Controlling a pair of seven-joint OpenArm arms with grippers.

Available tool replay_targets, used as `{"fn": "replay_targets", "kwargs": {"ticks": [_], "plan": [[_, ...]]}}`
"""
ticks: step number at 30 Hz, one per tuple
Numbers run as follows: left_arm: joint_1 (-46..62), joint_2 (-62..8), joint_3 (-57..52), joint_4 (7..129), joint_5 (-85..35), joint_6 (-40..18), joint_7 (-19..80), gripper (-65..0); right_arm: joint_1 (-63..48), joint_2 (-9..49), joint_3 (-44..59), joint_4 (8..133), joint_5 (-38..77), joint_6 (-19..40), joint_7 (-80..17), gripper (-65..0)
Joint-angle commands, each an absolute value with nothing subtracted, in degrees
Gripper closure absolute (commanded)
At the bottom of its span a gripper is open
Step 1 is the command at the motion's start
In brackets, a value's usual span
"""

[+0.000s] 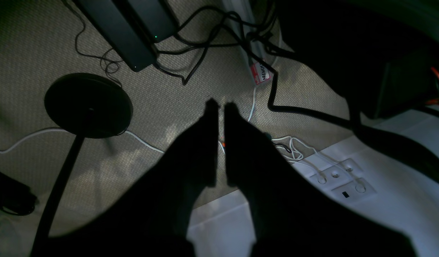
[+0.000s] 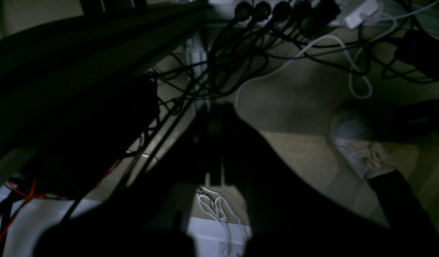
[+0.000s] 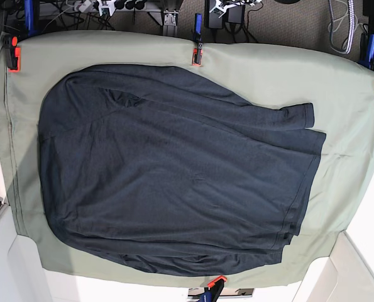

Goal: Fold the T-shirt properly

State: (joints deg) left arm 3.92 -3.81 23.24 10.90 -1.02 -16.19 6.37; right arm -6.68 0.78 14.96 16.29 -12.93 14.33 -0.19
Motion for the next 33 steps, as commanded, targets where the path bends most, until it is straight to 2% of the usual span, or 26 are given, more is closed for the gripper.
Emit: {"fn": "replay_targets", "kwargs": {"ticks": [1,24,30,33], "plan": [[4.08,-3.79,23.33,11.14,-0.95,-16.95,6.15,-2.8,-6.85,0.78,14.81,16.67,-12.64,14.33,0.23,0.0],[5.98,-3.81,23.33,11.70,-1.02,-17.02,5.98,-2.8,-7.09,0.95,14.81,17.15,-12.64,14.33,0.23,0.0],[9.74,-3.88,23.33,14.83,-0.99,-17.41,6.07,-2.8,-11.42,1.15,13.26,21.19,-12.64,14.37,0.21,0.0],[12.91,-4.16,23.24,18.96,-1.02,-21.12,6.24,-2.9,-15.81,1.63,9.85,26.17,-12.43,15.84,0.21,0.0]]}}
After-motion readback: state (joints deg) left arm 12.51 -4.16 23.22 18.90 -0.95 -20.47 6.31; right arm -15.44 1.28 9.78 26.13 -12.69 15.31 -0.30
